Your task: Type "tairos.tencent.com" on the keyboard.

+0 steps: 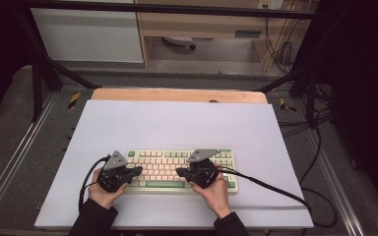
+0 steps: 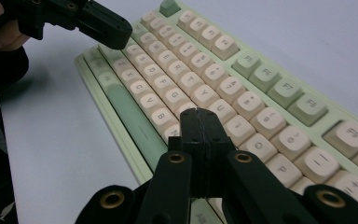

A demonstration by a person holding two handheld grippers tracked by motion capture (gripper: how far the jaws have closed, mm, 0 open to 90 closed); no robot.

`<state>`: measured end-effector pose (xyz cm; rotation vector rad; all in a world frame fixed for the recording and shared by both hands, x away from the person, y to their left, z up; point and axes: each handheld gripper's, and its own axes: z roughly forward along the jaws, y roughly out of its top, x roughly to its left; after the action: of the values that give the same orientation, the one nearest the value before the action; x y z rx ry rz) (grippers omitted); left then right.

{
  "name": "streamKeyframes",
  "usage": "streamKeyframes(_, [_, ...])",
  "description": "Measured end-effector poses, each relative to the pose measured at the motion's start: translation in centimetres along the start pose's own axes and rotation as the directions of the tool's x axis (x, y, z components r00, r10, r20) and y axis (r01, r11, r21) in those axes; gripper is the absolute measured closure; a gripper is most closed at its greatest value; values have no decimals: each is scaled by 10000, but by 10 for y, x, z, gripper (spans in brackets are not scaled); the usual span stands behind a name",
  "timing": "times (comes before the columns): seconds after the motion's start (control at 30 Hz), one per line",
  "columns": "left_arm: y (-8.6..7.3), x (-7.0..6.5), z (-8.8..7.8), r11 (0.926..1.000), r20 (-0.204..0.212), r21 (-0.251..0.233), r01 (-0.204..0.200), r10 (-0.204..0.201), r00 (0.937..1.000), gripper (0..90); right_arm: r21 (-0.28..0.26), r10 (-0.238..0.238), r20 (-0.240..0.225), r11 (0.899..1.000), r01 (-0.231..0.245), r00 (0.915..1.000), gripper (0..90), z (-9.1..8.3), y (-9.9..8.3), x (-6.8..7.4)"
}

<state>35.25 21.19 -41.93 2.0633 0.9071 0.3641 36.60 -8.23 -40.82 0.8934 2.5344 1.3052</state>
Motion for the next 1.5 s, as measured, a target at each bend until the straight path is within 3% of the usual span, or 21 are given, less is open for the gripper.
streamKeyframes(0.57, [4,-4,0,9999,17,-91,-60,60,10000,900,-176,505,406,9986,-499,9979,900,-31,-22,-21])
streamKeyframes(1.23, [21,-19,12,9997,75,-93,-240,241,9997,900,-261,579,540,9981,-566,9969,900,-41,-30,-28])
streamKeyframes(1.5, [29,-20,24,9998,52,14,-204,204,9998,900,-224,590,507,9981,-579,9970,900,-40,-31,-27])
